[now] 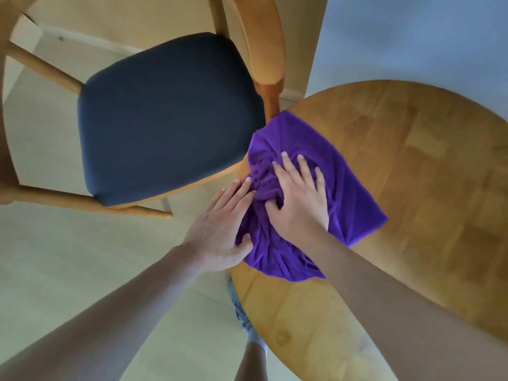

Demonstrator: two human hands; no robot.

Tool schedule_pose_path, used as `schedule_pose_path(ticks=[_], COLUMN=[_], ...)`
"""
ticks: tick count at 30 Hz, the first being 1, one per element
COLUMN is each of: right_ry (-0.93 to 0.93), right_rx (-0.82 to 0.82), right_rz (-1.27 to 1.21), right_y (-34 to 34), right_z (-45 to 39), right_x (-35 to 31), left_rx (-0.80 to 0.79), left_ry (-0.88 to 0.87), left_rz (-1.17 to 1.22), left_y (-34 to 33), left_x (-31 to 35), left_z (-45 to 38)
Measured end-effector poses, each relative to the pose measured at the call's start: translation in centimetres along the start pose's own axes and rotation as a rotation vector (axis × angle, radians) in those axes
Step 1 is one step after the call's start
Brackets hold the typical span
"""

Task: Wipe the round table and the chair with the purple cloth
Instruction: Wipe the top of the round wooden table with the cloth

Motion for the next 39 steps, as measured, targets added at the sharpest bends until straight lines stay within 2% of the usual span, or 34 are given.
schedule_pose_path(ticks=[3, 6, 10, 12, 14, 17, 22, 24, 29, 33, 37, 39], right_ry=[0.053, 0.195, 0.546, 0.657, 0.618, 0.335, -0.039, -0.126, -0.085, 0.010, 0.166, 0.170], right_rx=[-0.059, -0.119, -0.216, -0.235, -0.245, -0.143, 0.076, 0.093, -0.054, -0.175, -0.159, -0.106], right_rz=[0.040, 0.105, 0.238, 0.248, 0.251, 0.168, -0.090, -0.134, -0.060, 0.060, 0.021, -0.009], right_y=[-2.1, -4.2, -5.0, -3.7, -2.0, 0.4, -0.3, -1.5, -5.0, -7.4, -6.1, -5.0], right_z=[3.1, 6.4, 7.8, 6.1, 3.5, 0.4, 2.3, 3.3, 6.0, 8.6, 9.1, 8.6], right_x=[-1.2, -2.3, -1.8, -0.7, 0.5, 2.4, 1.4, 0.6, -2.6, -3.3, -1.1, 0.1], left_rx=[-0.007, 0.006, -0.177, -0.245, -0.260, -0.263, -0.273, -0.312, -0.342, -0.387, -0.400, -0.403], left_ry=[-0.016, -0.005, -0.008, -0.030, -0.061, -0.071, -0.077, -0.043, 0.028, 0.019, -0.062, -0.074], left_rz=[0.032, -0.005, -0.138, -0.212, -0.286, -0.385, -0.447, -0.443, -0.557, -0.524, -0.468, -0.424], left_y=[1.5, 3.3, 3.3, 3.0, 3.2, 3.6, 4.3, 4.1, 3.8, 3.6, 4.2, 4.5], left_x=[-0.4, -0.9, -1.2, -1.3, -1.5, -1.8, -1.3, -1.0, 0.1, 1.0, 1.4, 1.2], left_z=[0.5, -0.1, -2.6, -3.6, -4.1, -4.6, -6.5, -7.3, -8.4, -8.5, -8.0, -7.9])
Point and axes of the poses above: each hand's wrist, its own z-axis away from the middle knuckle, its own y-axis out of the back of the hand, x = y × z, the point moved 8 cm from there along -z, towards the middle knuckle, and after that the axes turned 14 degrees about -x, right-handed, at the moved point
